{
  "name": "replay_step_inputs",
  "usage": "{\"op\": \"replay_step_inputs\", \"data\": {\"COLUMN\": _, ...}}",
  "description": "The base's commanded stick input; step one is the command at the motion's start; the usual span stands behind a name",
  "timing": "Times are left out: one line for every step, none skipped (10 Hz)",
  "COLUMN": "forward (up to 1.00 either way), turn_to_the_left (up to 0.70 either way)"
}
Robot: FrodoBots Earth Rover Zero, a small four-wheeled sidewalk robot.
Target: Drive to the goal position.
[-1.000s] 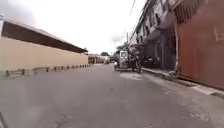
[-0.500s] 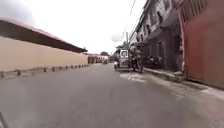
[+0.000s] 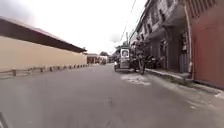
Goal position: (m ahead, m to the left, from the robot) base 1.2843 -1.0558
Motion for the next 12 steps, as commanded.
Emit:
{"op": "replay_step_inputs", "data": {"forward": 0.70, "turn_to_the_left": 0.00}}
{"op": "replay_step_inputs", "data": {"forward": 0.70, "turn_to_the_left": 0.00}}
{"op": "replay_step_inputs", "data": {"forward": 0.70, "turn_to_the_left": 0.00}}
{"op": "replay_step_inputs", "data": {"forward": 0.70, "turn_to_the_left": 0.00}}
{"op": "replay_step_inputs", "data": {"forward": 0.70, "turn_to_the_left": 0.00}}
{"op": "replay_step_inputs", "data": {"forward": 0.70, "turn_to_the_left": 0.00}}
{"op": "replay_step_inputs", "data": {"forward": 0.70, "turn_to_the_left": 0.00}}
{"op": "replay_step_inputs", "data": {"forward": 0.70, "turn_to_the_left": 0.00}}
{"op": "replay_step_inputs", "data": {"forward": 0.70, "turn_to_the_left": 0.00}}
{"op": "replay_step_inputs", "data": {"forward": 0.70, "turn_to_the_left": 0.00}}
{"op": "replay_step_inputs", "data": {"forward": 0.70, "turn_to_the_left": 0.00}}
{"op": "replay_step_inputs", "data": {"forward": 0.70, "turn_to_the_left": 0.00}}
